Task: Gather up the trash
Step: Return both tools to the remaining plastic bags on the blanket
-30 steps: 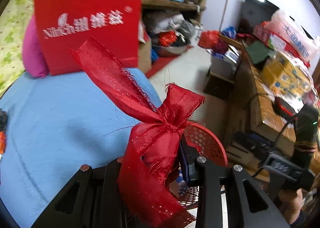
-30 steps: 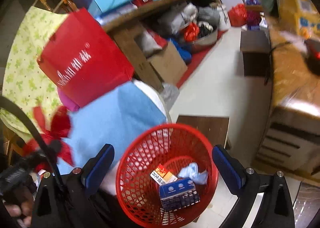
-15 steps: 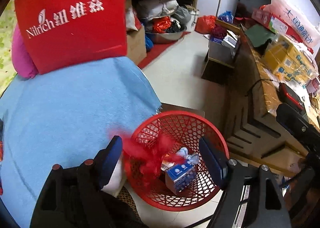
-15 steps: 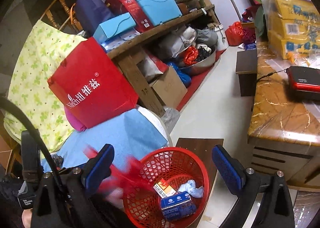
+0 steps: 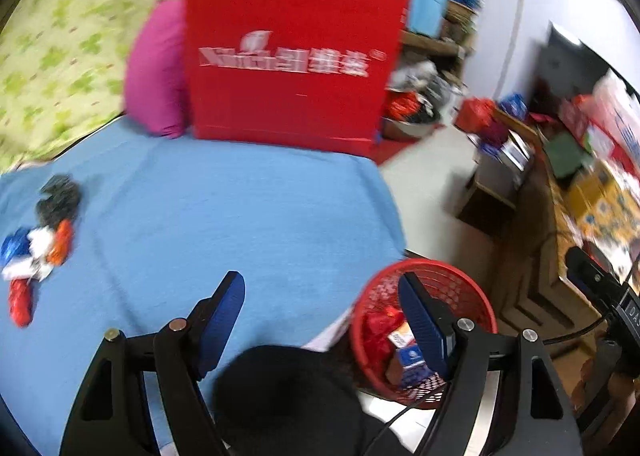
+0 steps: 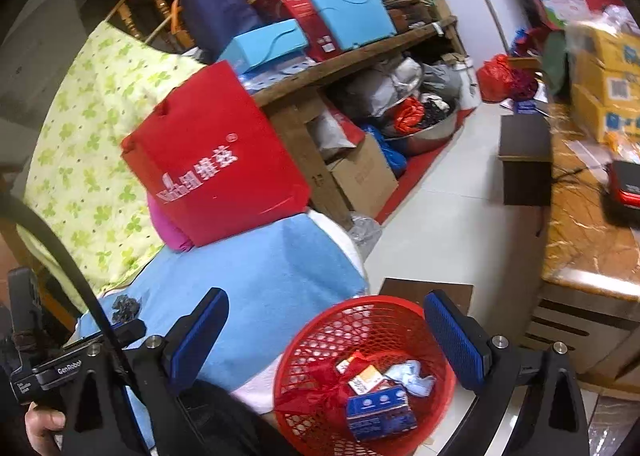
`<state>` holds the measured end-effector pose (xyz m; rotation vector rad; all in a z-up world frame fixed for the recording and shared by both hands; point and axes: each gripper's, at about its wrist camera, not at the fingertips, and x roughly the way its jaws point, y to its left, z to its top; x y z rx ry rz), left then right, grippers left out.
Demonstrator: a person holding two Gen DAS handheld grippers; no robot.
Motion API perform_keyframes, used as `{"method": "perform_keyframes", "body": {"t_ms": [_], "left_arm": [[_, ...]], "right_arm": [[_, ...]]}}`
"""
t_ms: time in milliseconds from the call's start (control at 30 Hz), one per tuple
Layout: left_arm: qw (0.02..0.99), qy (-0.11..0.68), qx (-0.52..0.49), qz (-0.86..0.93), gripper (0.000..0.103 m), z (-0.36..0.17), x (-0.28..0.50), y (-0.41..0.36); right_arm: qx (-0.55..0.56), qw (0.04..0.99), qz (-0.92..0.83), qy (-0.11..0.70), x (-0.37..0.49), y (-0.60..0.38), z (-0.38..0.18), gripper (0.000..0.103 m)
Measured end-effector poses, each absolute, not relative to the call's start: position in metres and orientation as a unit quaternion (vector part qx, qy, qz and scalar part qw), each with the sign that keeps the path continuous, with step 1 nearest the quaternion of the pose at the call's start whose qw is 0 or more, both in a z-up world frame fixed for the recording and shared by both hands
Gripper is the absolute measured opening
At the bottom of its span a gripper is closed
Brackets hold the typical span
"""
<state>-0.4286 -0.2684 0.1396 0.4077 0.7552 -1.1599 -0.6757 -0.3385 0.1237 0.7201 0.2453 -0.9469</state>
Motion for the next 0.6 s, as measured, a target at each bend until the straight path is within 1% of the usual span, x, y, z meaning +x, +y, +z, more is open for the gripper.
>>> {"method": "perform_keyframes", "body": {"t_ms": [267, 600], "left_arm": [[0.794, 0.36, 0.134, -0.472, 0.08, 0.137, -0.371, -0.203], [0.847, 0.387, 0.061, -0.359, 0.08, 0.117, -0.284, -0.109]], "right_arm": [[0.321, 0.84, -0.414, 0.145, -0.632, -0.325, 0.131, 0.1], [0.254, 0.891, -0.321, 0.198, -0.529, -0.282, 0.154, 0.1]]}}
